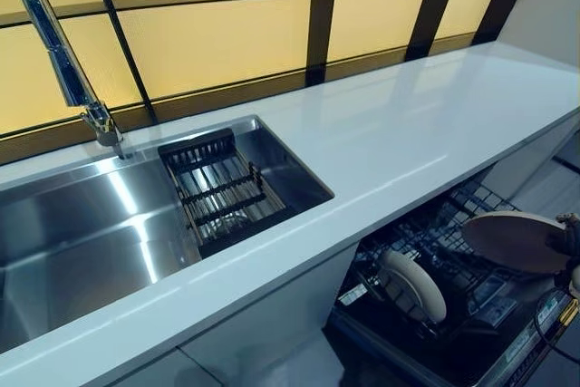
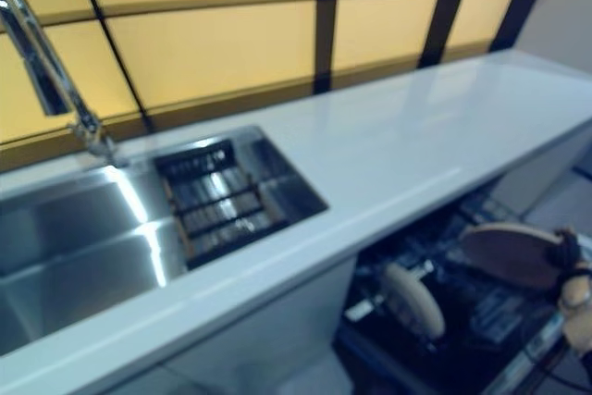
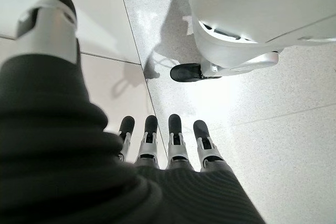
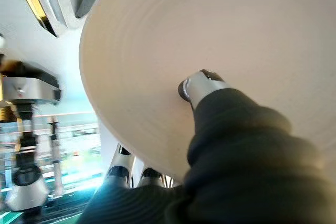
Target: Take plates into dishwasher
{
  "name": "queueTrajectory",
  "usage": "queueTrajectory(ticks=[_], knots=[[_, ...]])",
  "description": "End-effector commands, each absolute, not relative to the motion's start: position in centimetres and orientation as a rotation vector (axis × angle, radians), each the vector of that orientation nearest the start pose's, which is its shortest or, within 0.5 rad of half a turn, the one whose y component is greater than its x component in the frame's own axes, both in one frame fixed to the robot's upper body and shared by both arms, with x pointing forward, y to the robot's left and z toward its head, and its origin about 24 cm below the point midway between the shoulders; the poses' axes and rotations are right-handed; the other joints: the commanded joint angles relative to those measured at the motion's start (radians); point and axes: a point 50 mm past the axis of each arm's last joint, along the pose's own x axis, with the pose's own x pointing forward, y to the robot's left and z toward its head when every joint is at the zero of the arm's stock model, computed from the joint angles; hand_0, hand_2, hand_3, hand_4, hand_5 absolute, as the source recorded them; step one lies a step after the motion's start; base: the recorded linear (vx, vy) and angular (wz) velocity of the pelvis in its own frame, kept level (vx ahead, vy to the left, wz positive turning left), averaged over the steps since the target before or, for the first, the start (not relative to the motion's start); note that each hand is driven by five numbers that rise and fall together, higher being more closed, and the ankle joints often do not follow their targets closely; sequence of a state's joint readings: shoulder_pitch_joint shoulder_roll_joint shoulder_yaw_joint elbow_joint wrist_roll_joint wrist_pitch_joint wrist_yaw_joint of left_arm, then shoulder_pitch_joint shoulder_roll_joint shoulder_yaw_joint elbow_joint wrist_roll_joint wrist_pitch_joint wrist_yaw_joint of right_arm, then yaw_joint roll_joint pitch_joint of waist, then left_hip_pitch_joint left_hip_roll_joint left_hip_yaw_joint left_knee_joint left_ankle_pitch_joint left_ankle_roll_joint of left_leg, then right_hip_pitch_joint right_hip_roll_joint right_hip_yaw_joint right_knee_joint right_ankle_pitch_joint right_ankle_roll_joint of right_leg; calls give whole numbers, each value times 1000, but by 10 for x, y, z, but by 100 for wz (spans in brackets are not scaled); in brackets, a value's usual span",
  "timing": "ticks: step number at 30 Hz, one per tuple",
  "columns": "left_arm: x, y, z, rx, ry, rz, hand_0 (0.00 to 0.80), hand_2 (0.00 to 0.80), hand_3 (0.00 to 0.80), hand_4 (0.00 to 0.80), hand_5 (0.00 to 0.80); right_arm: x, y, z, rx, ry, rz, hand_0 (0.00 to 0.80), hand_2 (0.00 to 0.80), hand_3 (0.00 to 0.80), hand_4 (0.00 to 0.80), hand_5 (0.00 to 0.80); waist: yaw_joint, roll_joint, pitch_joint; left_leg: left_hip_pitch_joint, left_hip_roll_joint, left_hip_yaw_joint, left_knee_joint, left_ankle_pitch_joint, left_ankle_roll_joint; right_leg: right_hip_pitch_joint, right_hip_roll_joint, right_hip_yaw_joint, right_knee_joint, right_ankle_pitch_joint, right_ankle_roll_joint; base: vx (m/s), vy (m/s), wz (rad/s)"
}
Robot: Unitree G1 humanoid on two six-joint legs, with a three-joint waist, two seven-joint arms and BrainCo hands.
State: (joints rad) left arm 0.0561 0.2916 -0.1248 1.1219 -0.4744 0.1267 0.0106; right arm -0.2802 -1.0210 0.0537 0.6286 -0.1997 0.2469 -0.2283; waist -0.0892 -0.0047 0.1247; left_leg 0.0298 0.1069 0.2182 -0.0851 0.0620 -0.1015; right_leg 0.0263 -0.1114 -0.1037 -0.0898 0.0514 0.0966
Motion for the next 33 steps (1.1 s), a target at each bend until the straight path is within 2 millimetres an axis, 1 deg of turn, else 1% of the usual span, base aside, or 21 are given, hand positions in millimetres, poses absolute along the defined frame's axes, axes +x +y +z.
queueTrajectory(ticks=[1, 3, 4, 6, 7, 9, 11, 17, 21, 23, 26, 33], knots=[[96, 254, -153, -117, 1200, 337, 0, 0, 0, 0, 0, 270, -426, 163, -1161, 320, -825, 800, 800, 800, 800, 800, 37, -17, 16, 20, -45, -39, -2, -43, 55, -33, -4, -4, 12, 44, 28, -111, -12, 1], [100, 253, -152, -126, 1185, 334, 0, 0, 0, 0, 0, 269, -433, 173, -1148, 313, -920, 800, 800, 800, 800, 800, 38, -1, 36, 1, -50, -45, -2, -38, 51, -49, -9, -4, 12, 49, 28, -119, -8, -1], [101, 253, -152, -127, 1184, 333, 0, 0, 0, 0, 0, 269, -433, 175, -1148, 312, -929, 800, 800, 800, 800, 800, 38, 0, 37, -1, -51, -46, -2, -37, 51, -51, -9, -4, 13, 49, 28, -77, 3, 0], [104, 252, -151, -137, 1173, 324, 0, 0, 0, 0, 0, 269, -438, 188, -1171, 301, -1003, 800, 800, 800, 800, 800, 42, 13, 53, -14, -57, -50, -2, -34, 49, -63, -14, -6, 13, 52, 28, -77, 15, 0], [105, 251, -151, -139, 1172, 322, 0, 0, 0, 0, 0, 269, -438, 190, -1166, 298, -1013, 800, 800, 800, 800, 800, 42, 15, 55, -16, -57, -51, -2, -34, 48, -65, -15, -6, 14, 53, 28, -74, 22, 1], [108, 249, -150, -149, 1163, 311, 0, 0, 0, 0, 0, 269, -440, 200, -1155, 293, -1078, 800, 800, 800, 800, 800, 43, 26, 67, -28, -64, -52, -2, -31, 47, -77, -19, -6, 14, 55, 28, -71, 25, 1], [110, 248, -150, -154, 1159, 302, 0, 0, 0, 0, 0, 268, -441, 205, -1146, 284, -1107, 800, 800, 800, 800, 800, 43, 35, 74, -35, -66, -53, -2, -28, 45, -84, -21, -7, 15, 56, 29, -55, 20, 0], [117, 243, -149, -168, 1139, 274, 0, 0, 0, 0, 0, 276, -439, 225, -1134, 234, -1128, 800, 800, 800, 800, 800, 46, 56, 90, -52, -76, -56, -2, -23, 44, -103, -26, -10, 15, 59, 28, -37, 15, 5], [120, 241, -148, -169, 1132, 263, 0, 0, 0, 0, 0, 279, -438, 232, -1127, 206, -1129, 800, 800, 800, 800, 800, 50, 64, 97, -60, -79, -57, -2, -21, 43, -111, -29, -13, 15, 61, 28, -31, -6, 5], [123, 238, -147, -175, 1124, 259, 0, 0, 0, 0, 0, 284, -431, 243, -1142, 176, -1123, 800, 800, 800, 800, 800, 50, 74, 104, -68, -82, -59, -2, -18, 42, -121, -31, -14, 16, 62, 27, -43, 14, 0], [125, 237, -147, -187, 1117, 262, 0, 0, 0, 0, 0, 290, -426, 254, -1165, 154, -1114, 800, 800, 800, 800, 800, 53, 83, 112, -77, -86, -60, -2, -15, 39, -131, -34, -15, 17, 63, 26, -40, 14, 0], [128, 235, -146, -207, 1099, 259, 0, 0, 0, 0, 0, 296, -423, 260, -1185, 161, -1118, 800, 800, 800, 800, 800, 62, 102, 130, -96, -91, -59, -2, -9, 38, -152, -39, -23, 18, 66, 26, -40, 4, 1]])
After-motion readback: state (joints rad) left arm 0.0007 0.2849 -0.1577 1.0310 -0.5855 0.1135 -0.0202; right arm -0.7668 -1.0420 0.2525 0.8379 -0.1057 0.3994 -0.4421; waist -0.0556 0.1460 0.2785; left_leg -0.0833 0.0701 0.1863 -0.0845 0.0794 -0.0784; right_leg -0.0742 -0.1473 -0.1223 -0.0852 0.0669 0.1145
